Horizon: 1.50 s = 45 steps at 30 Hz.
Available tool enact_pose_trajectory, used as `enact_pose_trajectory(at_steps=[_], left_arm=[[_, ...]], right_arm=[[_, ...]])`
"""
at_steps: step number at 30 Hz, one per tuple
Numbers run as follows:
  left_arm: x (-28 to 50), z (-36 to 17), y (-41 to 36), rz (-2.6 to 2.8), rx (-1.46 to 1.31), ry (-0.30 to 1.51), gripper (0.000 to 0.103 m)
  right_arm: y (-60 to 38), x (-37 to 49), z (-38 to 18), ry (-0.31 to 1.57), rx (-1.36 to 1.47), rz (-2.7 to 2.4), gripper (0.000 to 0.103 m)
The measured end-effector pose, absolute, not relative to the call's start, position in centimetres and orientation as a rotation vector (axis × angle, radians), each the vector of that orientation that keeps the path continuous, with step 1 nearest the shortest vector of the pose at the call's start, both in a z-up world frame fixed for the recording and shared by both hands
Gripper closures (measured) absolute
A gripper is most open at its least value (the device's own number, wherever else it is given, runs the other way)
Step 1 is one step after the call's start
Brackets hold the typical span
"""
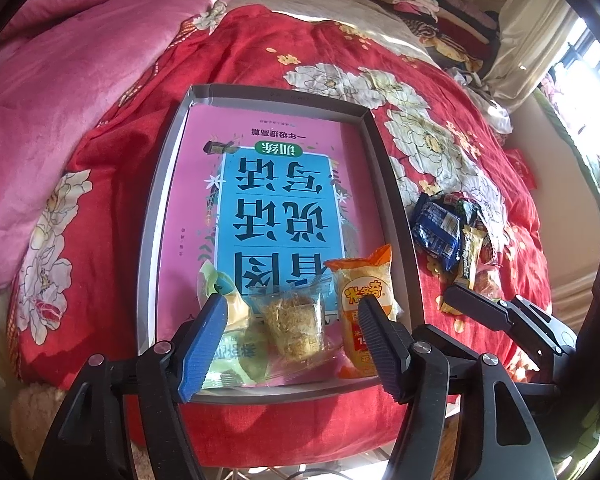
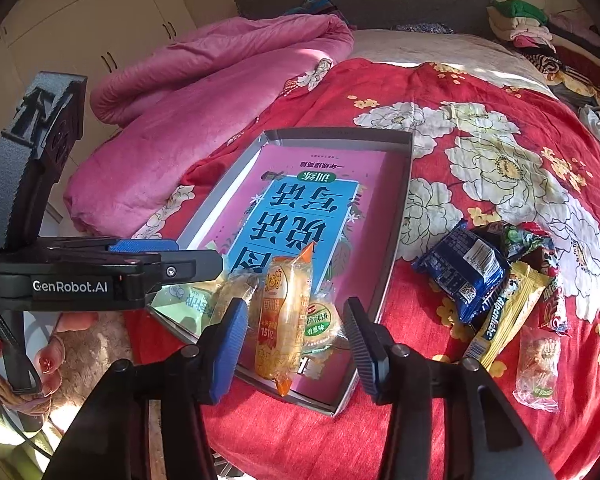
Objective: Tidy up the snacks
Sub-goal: 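Move both open grippers back toward the snack pile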
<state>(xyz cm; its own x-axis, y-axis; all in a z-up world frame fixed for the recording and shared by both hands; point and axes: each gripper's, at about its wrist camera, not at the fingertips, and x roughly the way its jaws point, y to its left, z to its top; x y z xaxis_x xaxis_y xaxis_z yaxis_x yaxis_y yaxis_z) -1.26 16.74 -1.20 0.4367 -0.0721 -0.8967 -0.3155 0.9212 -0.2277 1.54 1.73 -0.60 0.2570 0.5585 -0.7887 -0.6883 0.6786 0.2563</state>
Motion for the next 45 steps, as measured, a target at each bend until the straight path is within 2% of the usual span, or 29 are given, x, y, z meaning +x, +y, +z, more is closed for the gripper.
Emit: enact_pose_trajectory(at_steps=[45], left_arm=[[2.0,3.4,9.2,0.062,-0.269,1.075,0.033]], right_arm=[[-7.1,3.7,6.1,0.761,-0.028,0.706,0.036]])
